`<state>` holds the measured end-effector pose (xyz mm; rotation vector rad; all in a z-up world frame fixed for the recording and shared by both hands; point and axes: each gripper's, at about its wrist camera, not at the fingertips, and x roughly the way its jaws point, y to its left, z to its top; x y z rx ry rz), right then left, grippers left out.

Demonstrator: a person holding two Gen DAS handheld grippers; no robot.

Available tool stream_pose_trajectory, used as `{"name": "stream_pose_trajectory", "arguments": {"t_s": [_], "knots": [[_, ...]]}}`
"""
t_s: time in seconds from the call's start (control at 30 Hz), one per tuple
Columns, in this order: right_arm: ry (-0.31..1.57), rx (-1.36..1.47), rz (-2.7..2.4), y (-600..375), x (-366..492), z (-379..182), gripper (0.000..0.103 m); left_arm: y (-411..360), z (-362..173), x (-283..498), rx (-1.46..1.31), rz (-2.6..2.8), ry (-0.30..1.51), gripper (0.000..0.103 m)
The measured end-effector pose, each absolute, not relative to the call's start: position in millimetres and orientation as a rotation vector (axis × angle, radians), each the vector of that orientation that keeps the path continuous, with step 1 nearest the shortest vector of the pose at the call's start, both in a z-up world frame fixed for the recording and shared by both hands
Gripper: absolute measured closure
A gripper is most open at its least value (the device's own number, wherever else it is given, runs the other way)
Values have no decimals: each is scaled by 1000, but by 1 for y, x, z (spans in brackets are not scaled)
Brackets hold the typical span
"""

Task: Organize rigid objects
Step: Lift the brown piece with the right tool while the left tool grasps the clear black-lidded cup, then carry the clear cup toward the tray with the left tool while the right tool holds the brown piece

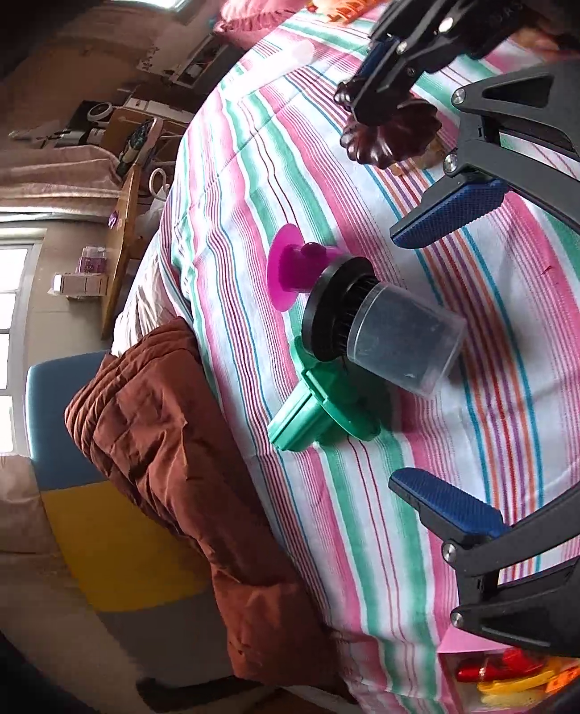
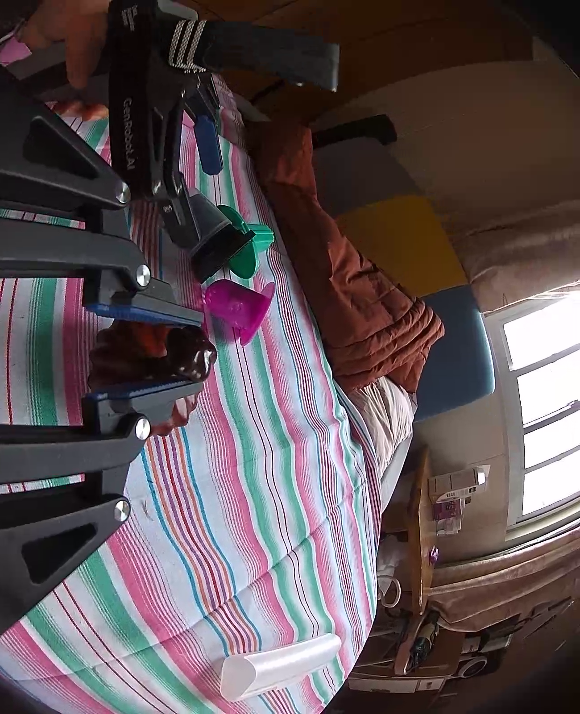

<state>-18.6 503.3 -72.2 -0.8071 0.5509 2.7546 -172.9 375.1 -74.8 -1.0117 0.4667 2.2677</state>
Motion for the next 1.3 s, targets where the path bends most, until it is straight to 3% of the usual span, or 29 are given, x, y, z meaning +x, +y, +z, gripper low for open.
{"name": "stream_pose_trajectory", "arguments": {"t_s": [0.17, 0.23, 0.33, 0.63, 1.03, 1.1, 1.17, 1.3], "knots": [[555, -802, 2755, 503, -19, -74, 81, 379, -85, -172, -1013, 2193, 443, 44], [559, -800, 2752, 504, -19, -74, 81, 376, -87, -171, -1029, 2183, 421, 54], [568, -793, 2750, 505, -17, -74, 81, 368, -84, -166, -1043, 2176, 376, 60], [574, -789, 2751, 506, -17, -75, 82, 350, -55, -150, -1029, 2199, 331, 60], [576, -788, 2751, 506, -17, -75, 82, 346, -60, -138, -1048, 2223, 359, 60], [578, -787, 2751, 506, -17, -75, 82, 341, -62, -137, -1072, 2237, 318, 50], [581, -787, 2751, 506, -17, -75, 82, 336, -63, -136, -1069, 2261, 259, 28], [580, -787, 2751, 506, -17, -75, 82, 342, -64, -137, -1054, 2274, 223, 26]]}}
